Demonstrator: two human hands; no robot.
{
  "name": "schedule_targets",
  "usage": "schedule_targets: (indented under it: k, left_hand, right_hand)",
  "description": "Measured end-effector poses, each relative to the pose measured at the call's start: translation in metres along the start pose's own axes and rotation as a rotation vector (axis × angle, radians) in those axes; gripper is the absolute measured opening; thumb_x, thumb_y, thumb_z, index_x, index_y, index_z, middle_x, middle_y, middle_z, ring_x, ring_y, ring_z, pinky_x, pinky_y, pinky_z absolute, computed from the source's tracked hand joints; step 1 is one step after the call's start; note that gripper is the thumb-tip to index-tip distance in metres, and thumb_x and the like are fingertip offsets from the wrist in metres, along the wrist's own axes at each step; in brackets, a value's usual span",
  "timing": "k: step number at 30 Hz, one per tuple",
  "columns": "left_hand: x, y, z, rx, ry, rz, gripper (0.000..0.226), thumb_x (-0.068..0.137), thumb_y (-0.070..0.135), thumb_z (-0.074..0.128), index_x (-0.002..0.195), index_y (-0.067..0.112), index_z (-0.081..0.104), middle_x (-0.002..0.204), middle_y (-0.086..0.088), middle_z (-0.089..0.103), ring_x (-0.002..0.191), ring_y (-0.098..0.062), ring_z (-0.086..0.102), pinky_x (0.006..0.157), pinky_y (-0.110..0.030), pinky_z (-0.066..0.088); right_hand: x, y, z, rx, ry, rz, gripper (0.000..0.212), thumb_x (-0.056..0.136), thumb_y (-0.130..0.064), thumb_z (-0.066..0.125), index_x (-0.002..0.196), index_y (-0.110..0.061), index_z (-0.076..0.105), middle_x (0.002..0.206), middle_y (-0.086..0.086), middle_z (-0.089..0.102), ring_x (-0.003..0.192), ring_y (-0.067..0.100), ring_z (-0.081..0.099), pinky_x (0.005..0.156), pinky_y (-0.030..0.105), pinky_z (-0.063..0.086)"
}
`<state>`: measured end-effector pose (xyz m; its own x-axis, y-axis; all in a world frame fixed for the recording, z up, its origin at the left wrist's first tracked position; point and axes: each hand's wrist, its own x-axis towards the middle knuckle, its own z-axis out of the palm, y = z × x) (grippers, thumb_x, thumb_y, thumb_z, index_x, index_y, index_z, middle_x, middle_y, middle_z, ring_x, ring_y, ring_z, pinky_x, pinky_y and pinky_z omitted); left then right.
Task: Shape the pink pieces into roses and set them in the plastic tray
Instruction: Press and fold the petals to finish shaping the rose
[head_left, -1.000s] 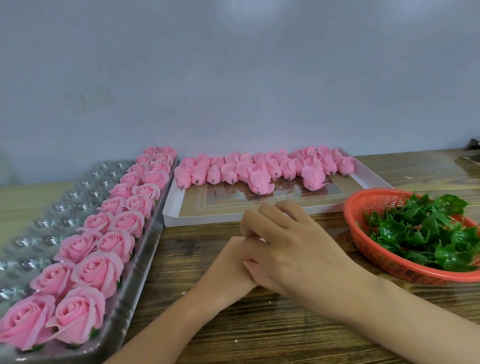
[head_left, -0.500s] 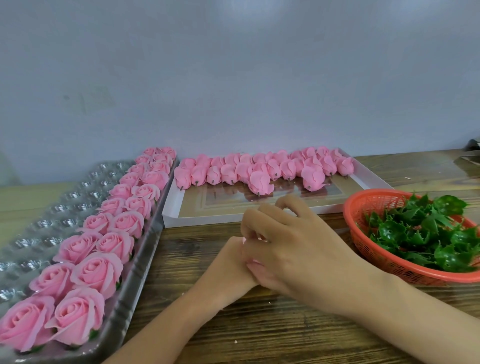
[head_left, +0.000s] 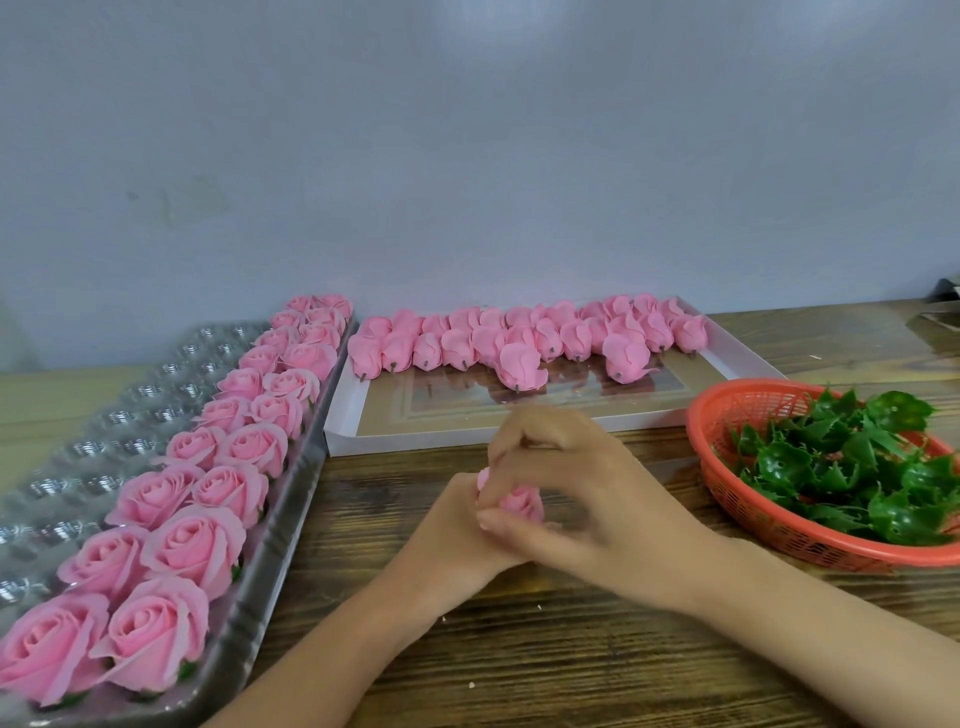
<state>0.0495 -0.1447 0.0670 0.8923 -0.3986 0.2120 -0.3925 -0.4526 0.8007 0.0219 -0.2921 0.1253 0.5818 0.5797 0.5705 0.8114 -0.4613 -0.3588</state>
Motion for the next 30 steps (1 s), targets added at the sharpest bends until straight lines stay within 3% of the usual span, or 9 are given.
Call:
schedule_targets:
  k: [4, 7, 9, 12, 16, 19, 22, 25, 30]
  left_hand:
    - [-0.005, 0.009, -0.011, -0.120, -0.050, 0.000, 0.024, 0.078, 0.020, 0.075, 0.070, 0.040, 0.064, 0.080, 0.014, 0.066, 0.082, 0.004, 0.061, 0.072, -0.007, 0.045]
    - [-0.007, 0.013, -0.013, -0.111, -0.088, -0.027, 0.014, 0.078, 0.025, 0.076, 0.079, 0.031, 0.063, 0.087, 0.012, 0.067, 0.086, 0.006, 0.061, 0.073, -0.005, 0.044]
    - [-0.008, 0.010, -0.012, -0.083, -0.072, -0.059, 0.021, 0.078, 0.023, 0.077, 0.084, 0.033, 0.059, 0.084, 0.011, 0.065, 0.086, 0.012, 0.059, 0.071, -0.003, 0.044]
    - [-0.014, 0.002, -0.010, -0.190, 0.048, -0.139, 0.051, 0.076, -0.003, 0.073, 0.089, 0.039, 0.047, 0.089, 0.018, 0.057, 0.073, 0.023, 0.055, 0.063, -0.001, 0.043]
    - [-0.013, 0.010, -0.012, -0.219, 0.002, -0.144, 0.042, 0.080, 0.002, 0.069, 0.070, 0.043, 0.068, 0.071, 0.026, 0.064, 0.070, 0.020, 0.056, 0.066, 0.002, 0.039]
    - [-0.011, 0.025, -0.024, -0.335, 0.011, -0.177, 0.023, 0.078, 0.028, 0.074, 0.058, 0.036, 0.065, 0.050, 0.015, 0.055, 0.052, -0.001, 0.051, 0.066, -0.016, 0.044]
    - [-0.012, 0.032, -0.046, -0.378, 0.061, -0.257, 0.019, 0.068, 0.035, 0.080, 0.072, 0.028, 0.063, 0.060, 0.012, 0.058, 0.060, -0.004, 0.055, 0.073, -0.027, 0.047]
    - [-0.020, 0.050, -0.075, -0.363, 0.059, -0.275, 0.050, 0.056, 0.030, 0.081, 0.102, 0.022, 0.063, 0.079, 0.011, 0.067, 0.085, -0.009, 0.065, 0.089, -0.030, 0.049]
    - [-0.048, 0.051, -0.141, -0.506, 0.201, -0.172, 0.068, 0.053, 0.039, 0.087, 0.108, 0.008, 0.064, 0.098, -0.005, 0.074, 0.096, -0.020, 0.070, 0.077, -0.023, 0.056]
  right_hand:
    - [-0.004, 0.008, 0.011, 0.312, 0.057, 0.171, 0.005, 0.092, -0.019, 0.069, 0.094, -0.021, 0.073, 0.104, -0.013, 0.063, 0.109, 0.016, 0.058, 0.094, 0.029, 0.043]
    - [-0.009, 0.014, 0.021, 0.401, 0.031, 0.243, 0.006, 0.091, -0.014, 0.069, 0.092, -0.020, 0.071, 0.116, -0.009, 0.060, 0.125, 0.014, 0.052, 0.102, 0.022, 0.038]
    - [-0.012, 0.017, 0.025, 0.458, 0.006, 0.260, 0.007, 0.090, -0.013, 0.070, 0.094, -0.019, 0.068, 0.121, -0.005, 0.057, 0.133, 0.011, 0.046, 0.104, 0.017, 0.035]
    - [-0.014, 0.020, 0.029, 0.488, -0.030, 0.256, 0.019, 0.090, -0.014, 0.071, 0.107, -0.018, 0.064, 0.130, -0.006, 0.054, 0.136, 0.011, 0.043, 0.106, 0.021, 0.037]
    - [-0.019, 0.025, 0.029, 0.497, -0.016, 0.296, 0.043, 0.090, -0.035, 0.066, 0.129, -0.025, 0.053, 0.136, -0.017, 0.052, 0.131, 0.009, 0.049, 0.105, 0.021, 0.039]
    - [-0.018, 0.030, 0.030, 0.560, 0.160, 0.408, 0.036, 0.094, -0.039, 0.056, 0.126, -0.022, 0.056, 0.124, -0.016, 0.062, 0.123, 0.005, 0.055, 0.102, 0.021, 0.041]
    - [-0.016, 0.042, 0.032, 0.616, 0.321, 0.542, 0.019, 0.100, -0.023, 0.055, 0.116, -0.014, 0.061, 0.113, -0.010, 0.068, 0.114, 0.007, 0.061, 0.097, 0.022, 0.046]
    - [-0.014, 0.053, 0.035, 0.733, 0.399, 0.705, 0.018, 0.100, -0.001, 0.048, 0.112, -0.006, 0.061, 0.107, 0.002, 0.071, 0.101, 0.011, 0.066, 0.085, 0.024, 0.049]
    - [-0.013, 0.058, 0.039, 0.700, 0.352, 0.712, 0.026, 0.093, 0.016, 0.044, 0.108, 0.002, 0.060, 0.103, 0.010, 0.069, 0.083, 0.003, 0.066, 0.076, 0.012, 0.049]
